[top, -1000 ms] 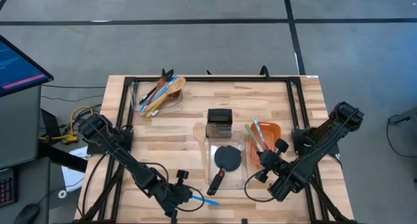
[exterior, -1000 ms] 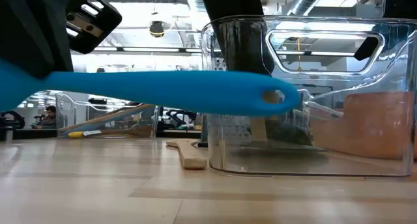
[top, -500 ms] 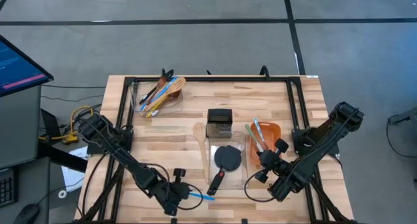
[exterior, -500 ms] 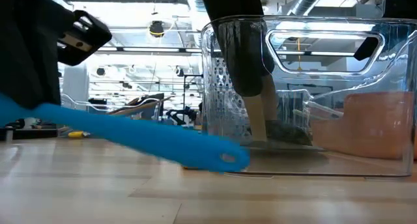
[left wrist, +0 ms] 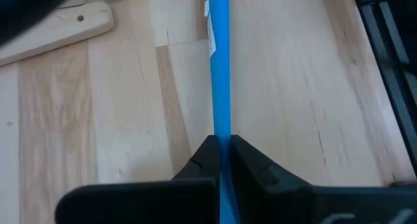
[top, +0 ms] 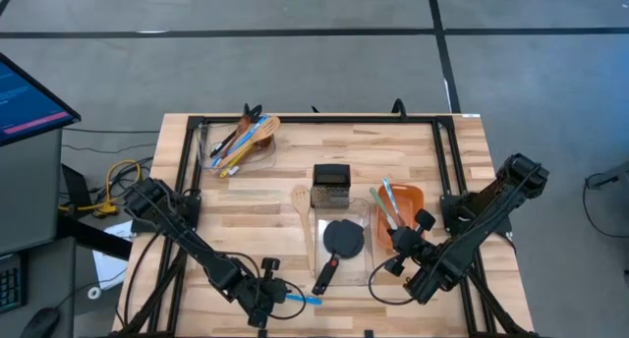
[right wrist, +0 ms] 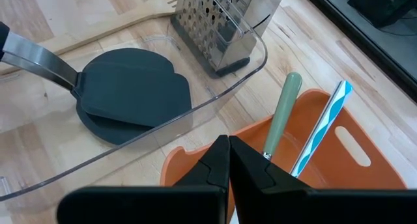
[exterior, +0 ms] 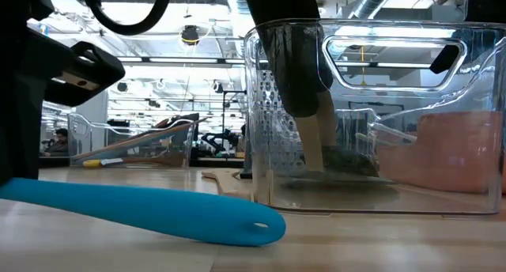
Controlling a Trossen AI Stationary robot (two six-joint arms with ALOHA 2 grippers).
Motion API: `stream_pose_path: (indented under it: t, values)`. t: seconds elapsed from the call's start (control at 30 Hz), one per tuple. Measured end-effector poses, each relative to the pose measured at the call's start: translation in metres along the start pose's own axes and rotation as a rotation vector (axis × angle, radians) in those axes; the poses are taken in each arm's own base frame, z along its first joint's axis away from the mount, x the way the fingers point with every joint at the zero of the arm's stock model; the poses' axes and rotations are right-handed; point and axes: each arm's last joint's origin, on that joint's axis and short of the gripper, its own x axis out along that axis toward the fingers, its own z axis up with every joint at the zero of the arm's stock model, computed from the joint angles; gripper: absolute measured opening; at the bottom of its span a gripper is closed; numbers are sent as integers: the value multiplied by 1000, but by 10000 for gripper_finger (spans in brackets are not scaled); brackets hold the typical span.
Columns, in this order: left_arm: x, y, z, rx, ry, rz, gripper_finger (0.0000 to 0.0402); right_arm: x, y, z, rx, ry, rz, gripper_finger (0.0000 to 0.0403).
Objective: Pick & Place Kitchen Items
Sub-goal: Put the blue ladle into the top transparent bin
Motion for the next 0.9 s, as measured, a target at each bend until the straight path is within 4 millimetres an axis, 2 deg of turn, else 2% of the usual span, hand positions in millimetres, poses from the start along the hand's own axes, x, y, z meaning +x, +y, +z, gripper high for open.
stream_pose_path:
  t: [0.7,0.9]
  values:
    - [3,2,-1,-37,10,4,4,0,0,0,1,1,1,0]
    - [10,9,-13,-92,8,12,4,0,0,0,1,2,2,0]
